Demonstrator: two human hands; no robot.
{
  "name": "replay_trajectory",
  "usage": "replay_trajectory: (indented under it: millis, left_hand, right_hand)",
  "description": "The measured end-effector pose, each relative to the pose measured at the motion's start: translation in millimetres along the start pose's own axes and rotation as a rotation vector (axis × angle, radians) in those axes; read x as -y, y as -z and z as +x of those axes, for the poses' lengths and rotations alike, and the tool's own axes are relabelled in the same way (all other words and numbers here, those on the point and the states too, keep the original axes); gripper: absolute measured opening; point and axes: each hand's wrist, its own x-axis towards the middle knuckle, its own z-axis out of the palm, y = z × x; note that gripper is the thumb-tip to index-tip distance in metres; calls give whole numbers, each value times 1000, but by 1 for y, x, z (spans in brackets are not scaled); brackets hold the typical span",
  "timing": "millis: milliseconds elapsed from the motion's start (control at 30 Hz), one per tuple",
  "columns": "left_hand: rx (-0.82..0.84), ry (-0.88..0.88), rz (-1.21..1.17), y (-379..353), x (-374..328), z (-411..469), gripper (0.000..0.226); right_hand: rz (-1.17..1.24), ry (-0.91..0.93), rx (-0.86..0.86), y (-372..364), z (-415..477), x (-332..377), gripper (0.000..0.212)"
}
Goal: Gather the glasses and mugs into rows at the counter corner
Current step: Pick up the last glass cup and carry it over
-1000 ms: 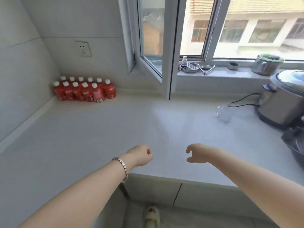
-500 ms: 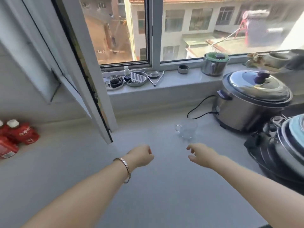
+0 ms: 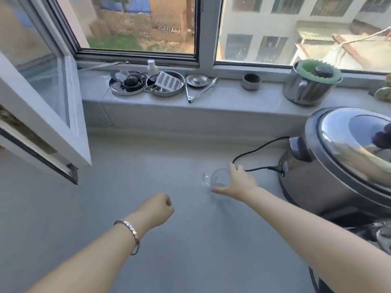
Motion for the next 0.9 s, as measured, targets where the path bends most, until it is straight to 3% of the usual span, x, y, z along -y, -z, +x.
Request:
replay_trajectory:
  millis: [300,433,667,900]
  left_hand:
    - [-60,185,-143,-23,24,-43,11]
    - [-101,280,-232,-39,63,-89,20]
    - [-211,485,-455,-79,170,-217,15]
    - [-424,743,-661,-156,302,-397,16]
  right_hand:
    - [7,123,-26,-22,2,-1,77]
    - [-116,306,82,-21,-28,23,82]
    - [-300,733,206,-65,-135,132,86]
    - [-416,1069,280,-163,-290,261,83]
